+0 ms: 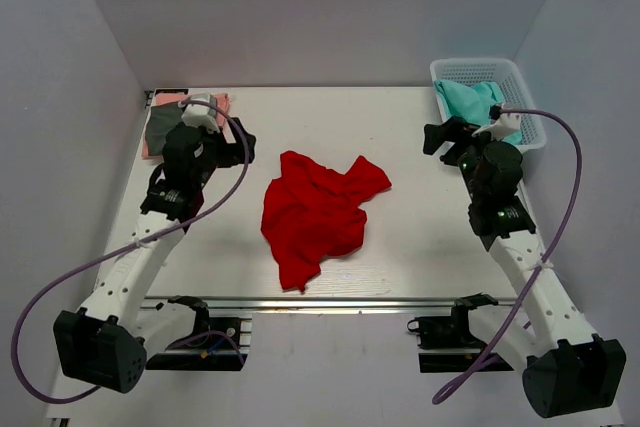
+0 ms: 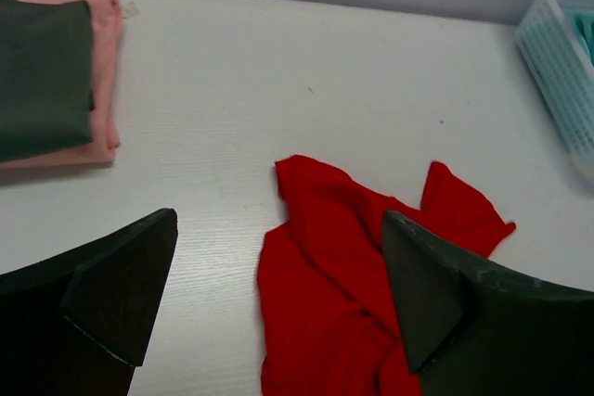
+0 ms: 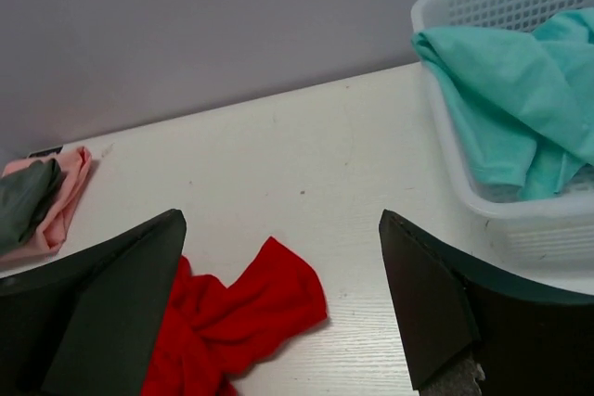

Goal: Fold and stack the t-shirts
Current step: Flatten the tshirt out

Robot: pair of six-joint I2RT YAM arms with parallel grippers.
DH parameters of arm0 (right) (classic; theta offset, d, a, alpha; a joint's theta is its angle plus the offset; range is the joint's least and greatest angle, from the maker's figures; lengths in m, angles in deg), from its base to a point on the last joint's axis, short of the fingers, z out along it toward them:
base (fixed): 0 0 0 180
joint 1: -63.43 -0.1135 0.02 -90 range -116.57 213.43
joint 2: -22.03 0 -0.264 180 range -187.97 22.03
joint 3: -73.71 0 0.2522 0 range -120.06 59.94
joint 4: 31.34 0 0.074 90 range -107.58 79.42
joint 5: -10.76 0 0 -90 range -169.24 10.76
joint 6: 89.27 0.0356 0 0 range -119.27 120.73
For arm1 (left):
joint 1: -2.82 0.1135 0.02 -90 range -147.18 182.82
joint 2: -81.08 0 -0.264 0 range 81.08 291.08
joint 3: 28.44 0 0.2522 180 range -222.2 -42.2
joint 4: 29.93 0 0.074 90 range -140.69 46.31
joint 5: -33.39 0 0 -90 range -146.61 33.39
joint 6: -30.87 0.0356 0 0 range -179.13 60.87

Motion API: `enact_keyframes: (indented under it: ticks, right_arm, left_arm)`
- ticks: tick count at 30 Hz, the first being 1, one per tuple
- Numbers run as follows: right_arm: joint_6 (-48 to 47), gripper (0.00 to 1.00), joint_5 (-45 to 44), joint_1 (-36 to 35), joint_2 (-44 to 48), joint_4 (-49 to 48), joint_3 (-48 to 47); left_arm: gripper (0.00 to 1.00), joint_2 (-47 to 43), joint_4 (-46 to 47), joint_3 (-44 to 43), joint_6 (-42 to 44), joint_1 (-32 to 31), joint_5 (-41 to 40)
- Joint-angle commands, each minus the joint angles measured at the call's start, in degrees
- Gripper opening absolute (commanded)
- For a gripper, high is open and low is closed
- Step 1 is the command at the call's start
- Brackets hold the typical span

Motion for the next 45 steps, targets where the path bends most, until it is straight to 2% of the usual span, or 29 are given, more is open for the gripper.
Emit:
enact_keyframes:
  ticks: [1,4,9,12,19,25,29,30,32,33,34,35,36,37,38,39,40,45]
  right_arm:
    - [-1.66,0.90,3.97,-0.03,-1.48,1.00,-1.10]
    - [-2.03,0.90,6.53,-0.21,-4.21,3.62,-3.20]
    - [-2.48,0.90,7.68,-0.47,-15.10,12.82,-8.04]
    - [-2.91,0.90,17.49,-0.73,-24.23,17.85,-11.46]
    - [-2.21,0.90,23.41,-2.84,-36.91,19.63,-14.28]
    - [-1.33,0.90,22.97,-5.21,-45.86,19.10,-16.83]
    - [-2.04,0.90,21.04,-7.23,-50.53,19.27,-18.59]
    - [-2.03,0.90,19.82,-7.67,-51.15,19.36,-19.29]
    - [-2.12,0.84,19.02,-8.11,-53.69,19.28,-19.82]
    - [-2.21,0.81,19.10,-8.55,-54.22,19.19,-20.43]
    - [-2.21,0.78,19.36,-8.73,-54.49,19.01,-20.44]
    - [-1.69,0.66,19.63,-9.43,-54.84,18.14,-20.27]
    - [-1.59,0.54,19.72,-9.61,-54.76,16.83,-19.66]
    - [-0.64,0.43,19.54,-9.87,-54.76,15.42,-19.56]
    - [0.24,0.21,19.72,-10.05,-53.63,14.63,-18.60]
    - [0.77,0.05,19.81,-10.05,-53.18,12.01,-18.25]
    - [1.04,0.00,19.98,-9.96,-52.57,11.02,-17.89]
    - [3.06,0.00,18.77,-9.87,-44.50,1.30,-13.86]
  left_arm:
    - [1.00,2.34,-1.66,-2.39,3.31,-0.26,10.12]
    - [1.00,6.64,-1.66,-2.92,3.83,-0.26,14.26]
    - [1.00,15.61,-4.73,-4.07,3.84,-0.26,14.89]
    - [1.00,21.41,-7.63,-4.07,4.45,-0.26,17.87]
    - [1.00,28.53,-6.76,1.64,3.40,-0.79,20.61]
    - [0.89,33.46,-4.74,2.79,2.87,-1.31,22.19]
    - [0.76,36.18,-3.42,2.79,2.87,-1.85,24.47]
    - [0.65,36.19,-3.42,2.79,2.87,-1.85,25.00]
    - [0.51,38.11,-3.42,2.79,2.87,-2.37,25.00]
    - [0.32,38.12,-3.94,2.18,2.87,-2.37,25.00]
    - [0.23,38.90,-3.95,2.17,2.87,-2.37,25.52]
    - [0.14,38.91,-3.95,2.17,2.87,-2.37,25.53]
    - [0.00,38.91,-2.90,1.56,2.35,-2.90,26.14]
    - [0.00,38.91,-2.28,0.95,2.35,-2.90,26.93]
    - [0.00,38.91,-1.67,-0.02,2.35,-2.90,26.94]
    - [0.00,37.35,-1.05,-0.55,2.35,-2.90,26.94]
    - [0.00,36.63,0.43,-1.08,2.35,-2.90,26.94]
    - [0.00,30.14,4.66,-2.75,2.87,-2.90,28.43]
